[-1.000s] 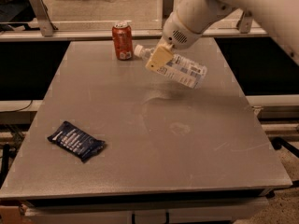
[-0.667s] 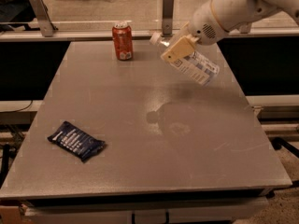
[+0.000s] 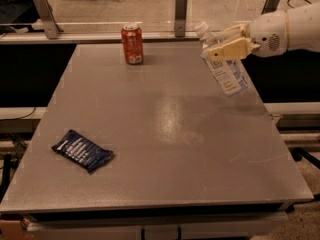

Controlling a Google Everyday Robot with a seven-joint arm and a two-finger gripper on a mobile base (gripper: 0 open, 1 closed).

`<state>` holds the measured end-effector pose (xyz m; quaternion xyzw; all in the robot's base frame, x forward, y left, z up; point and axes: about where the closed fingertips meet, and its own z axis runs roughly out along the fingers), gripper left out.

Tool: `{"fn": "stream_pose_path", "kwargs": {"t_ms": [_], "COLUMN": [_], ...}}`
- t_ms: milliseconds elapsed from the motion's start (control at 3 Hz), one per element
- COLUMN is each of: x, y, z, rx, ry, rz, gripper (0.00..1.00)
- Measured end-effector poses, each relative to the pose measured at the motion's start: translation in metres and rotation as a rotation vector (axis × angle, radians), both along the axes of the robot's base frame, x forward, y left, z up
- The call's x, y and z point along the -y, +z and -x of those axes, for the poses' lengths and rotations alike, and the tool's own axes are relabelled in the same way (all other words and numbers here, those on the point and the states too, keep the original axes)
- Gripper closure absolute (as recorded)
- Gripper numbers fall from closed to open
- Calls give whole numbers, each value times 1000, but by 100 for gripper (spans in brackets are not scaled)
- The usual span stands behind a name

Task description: Place blue plastic bottle upright

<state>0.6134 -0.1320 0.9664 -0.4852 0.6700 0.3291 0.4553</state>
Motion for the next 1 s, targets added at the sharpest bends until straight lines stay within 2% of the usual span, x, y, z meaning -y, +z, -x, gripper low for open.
{"fn": "stream_pose_path", "kwargs": {"t_ms": [333, 667, 1000], "x": [21, 31, 39], "y": [11, 17, 17], "z": [15, 30, 44], "rx": [2, 15, 35], "ry": [31, 55, 73], "rz": [-174, -328, -457], "gripper": [100, 100, 100]}}
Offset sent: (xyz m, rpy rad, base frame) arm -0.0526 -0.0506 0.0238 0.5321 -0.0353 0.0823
